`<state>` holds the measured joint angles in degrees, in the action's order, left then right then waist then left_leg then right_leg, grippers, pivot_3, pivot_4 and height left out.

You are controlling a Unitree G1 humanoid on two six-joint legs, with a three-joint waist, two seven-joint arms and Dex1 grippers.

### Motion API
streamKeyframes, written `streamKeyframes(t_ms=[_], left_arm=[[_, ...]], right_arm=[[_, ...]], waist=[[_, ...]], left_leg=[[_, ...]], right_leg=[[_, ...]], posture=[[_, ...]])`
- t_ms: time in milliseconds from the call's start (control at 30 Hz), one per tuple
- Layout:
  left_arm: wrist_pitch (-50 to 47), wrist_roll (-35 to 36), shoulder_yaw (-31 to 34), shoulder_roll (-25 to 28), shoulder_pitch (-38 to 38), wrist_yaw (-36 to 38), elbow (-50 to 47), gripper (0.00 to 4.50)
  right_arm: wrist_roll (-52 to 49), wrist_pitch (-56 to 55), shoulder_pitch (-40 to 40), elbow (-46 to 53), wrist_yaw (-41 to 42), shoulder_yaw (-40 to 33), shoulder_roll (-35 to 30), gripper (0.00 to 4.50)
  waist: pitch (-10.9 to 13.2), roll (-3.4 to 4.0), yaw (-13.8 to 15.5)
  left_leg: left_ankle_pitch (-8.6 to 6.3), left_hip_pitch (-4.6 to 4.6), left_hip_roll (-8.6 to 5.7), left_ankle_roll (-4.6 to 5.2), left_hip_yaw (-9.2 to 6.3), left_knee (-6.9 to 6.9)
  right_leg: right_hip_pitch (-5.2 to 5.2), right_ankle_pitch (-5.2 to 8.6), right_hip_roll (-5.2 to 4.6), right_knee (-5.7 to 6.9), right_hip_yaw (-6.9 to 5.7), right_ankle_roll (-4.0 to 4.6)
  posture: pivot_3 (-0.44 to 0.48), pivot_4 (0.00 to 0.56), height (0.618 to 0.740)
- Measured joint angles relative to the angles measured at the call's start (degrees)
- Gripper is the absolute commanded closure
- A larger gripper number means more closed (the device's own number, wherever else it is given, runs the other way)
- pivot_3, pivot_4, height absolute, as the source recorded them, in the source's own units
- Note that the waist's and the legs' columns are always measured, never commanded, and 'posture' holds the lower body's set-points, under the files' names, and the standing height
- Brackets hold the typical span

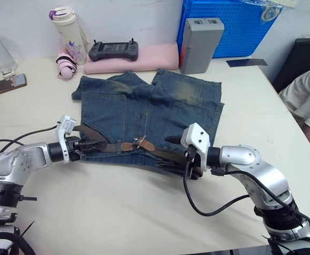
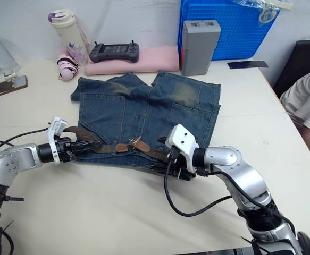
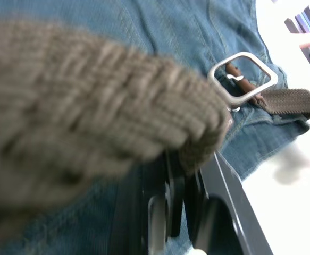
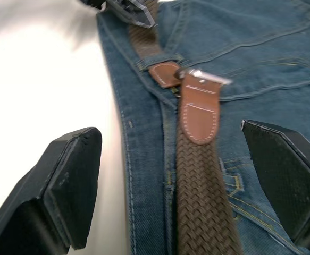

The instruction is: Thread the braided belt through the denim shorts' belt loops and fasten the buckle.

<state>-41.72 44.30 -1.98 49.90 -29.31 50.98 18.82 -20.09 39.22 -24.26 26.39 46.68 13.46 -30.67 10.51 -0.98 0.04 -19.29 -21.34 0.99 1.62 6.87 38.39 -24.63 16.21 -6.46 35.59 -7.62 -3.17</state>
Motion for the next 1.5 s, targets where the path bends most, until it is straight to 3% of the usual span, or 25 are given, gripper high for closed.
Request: streamKeyframes(t_ms=[233,667,900,1167,1500], left_arm=[[7.51,-10.69,-0.82,-4.87,-4.46,5.54,8.29,4.5],[18.4,-21.33,0.06,-10.41,-6.65,10.71,12.96,4.5],[22.0,-24.31,0.96,-12.89,-7.75,12.77,15.57,4.5],[22.46,-25.29,1.84,-13.93,-7.53,14.29,15.37,4.5],[21.58,-25.32,3.09,-14.35,-5.92,14.29,13.05,4.5]], right_arm=[[3.26,-4.09,-0.1,-1.74,-0.03,2.21,-0.29,0.05],[14.51,-16.43,-1.62,-6.82,-0.8,8.23,0.13,0.05],[23.56,-27.87,-3.9,-12.84,-2.7,12.68,1.88,0.05],[37.82,-50.26,-6.29,-25.17,-9.6,17.55,3.52,0.05],[46.08,-57.16,-8.32,-30.91,-15.98,17.56,7.16,0.05]], waist=[[0.0,0.0,0.02],[0.0,-0.01,0.11],[0.0,-0.01,0.15],[-0.01,-0.01,-0.14],[0.0,0.0,-0.24]], left_leg=[[0.0,-0.02,-0.02,0.05,-0.03,0.24],[-0.06,-0.02,-0.02,0.18,-0.09,0.66],[-0.03,-0.03,-0.05,0.22,-0.1,0.7],[-0.03,-0.02,-0.04,0.23,-0.1,0.71],[-0.02,-0.02,-0.03,0.23,-0.1,0.73]], right_leg=[[0.04,-0.02,-0.08,0.15,0.0,-0.04],[0.12,-0.05,-0.18,0.37,-0.01,-0.09],[0.17,-0.08,-0.19,0.38,-0.03,-0.13],[0.18,-0.08,-0.16,0.38,-0.03,-0.14],[0.19,-0.08,-0.15,0.38,-0.01,-0.14]], posture=[[0.0,0.15,0.728],[0.0,0.15,0.728],[0.0,0.15,0.728],[0.0,0.15,0.728],[0.0,0.15,0.728]])
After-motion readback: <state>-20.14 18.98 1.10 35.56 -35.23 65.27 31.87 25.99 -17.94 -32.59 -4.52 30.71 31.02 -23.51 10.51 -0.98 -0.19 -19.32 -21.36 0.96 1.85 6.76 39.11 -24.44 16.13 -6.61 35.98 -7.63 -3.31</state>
